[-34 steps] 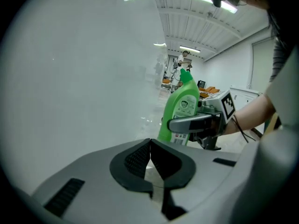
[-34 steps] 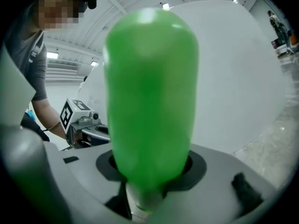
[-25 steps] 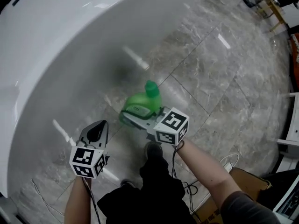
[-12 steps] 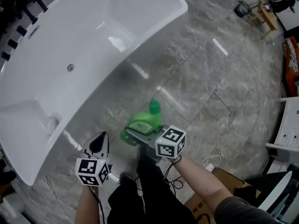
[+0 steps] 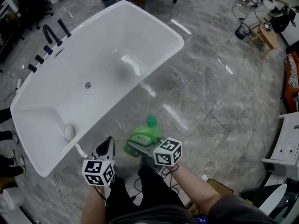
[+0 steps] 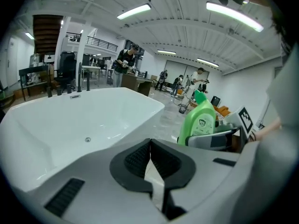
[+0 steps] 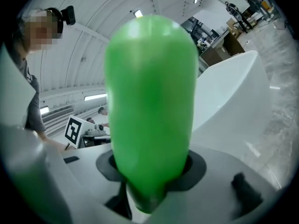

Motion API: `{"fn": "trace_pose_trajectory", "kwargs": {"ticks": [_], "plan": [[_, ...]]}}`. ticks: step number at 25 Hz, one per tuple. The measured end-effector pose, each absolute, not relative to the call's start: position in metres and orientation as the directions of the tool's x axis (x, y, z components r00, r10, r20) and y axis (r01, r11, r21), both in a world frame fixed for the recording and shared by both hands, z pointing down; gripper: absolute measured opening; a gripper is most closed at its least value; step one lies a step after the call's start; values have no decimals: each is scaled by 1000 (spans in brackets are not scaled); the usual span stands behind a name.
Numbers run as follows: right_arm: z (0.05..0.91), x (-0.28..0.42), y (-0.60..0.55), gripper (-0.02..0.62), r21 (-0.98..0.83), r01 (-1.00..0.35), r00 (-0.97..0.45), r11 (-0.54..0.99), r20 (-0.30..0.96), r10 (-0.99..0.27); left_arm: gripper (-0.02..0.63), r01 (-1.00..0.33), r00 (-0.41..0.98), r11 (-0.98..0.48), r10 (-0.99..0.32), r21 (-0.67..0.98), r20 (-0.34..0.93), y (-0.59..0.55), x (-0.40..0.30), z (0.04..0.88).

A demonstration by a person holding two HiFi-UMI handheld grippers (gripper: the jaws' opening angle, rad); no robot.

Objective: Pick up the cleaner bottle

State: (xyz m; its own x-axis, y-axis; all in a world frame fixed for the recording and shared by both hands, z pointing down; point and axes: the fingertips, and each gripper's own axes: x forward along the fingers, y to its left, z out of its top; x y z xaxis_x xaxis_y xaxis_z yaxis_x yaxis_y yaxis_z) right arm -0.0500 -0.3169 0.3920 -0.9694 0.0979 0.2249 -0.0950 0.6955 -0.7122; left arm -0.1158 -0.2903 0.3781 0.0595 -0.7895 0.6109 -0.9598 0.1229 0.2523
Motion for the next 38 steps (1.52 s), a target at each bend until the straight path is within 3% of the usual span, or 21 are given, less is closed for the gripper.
{"fn": "trace_pose_trajectory", "kwargs": {"ticks": [10, 24, 38], "plan": [[310, -45, -268, 192, -705, -152, -974, 693, 225, 16, 15, -970, 80, 67, -821, 234, 565, -245, -127, 307], [259, -71, -77, 192, -715, -298, -954, 633, 229, -192, 15, -955, 210, -75, -854, 287, 475, -53, -160, 264], [235, -85, 65, 192, -816, -357, -904, 454, 180, -387, 15, -932, 313, -180, -837, 315, 448, 93, -198, 253]]}}
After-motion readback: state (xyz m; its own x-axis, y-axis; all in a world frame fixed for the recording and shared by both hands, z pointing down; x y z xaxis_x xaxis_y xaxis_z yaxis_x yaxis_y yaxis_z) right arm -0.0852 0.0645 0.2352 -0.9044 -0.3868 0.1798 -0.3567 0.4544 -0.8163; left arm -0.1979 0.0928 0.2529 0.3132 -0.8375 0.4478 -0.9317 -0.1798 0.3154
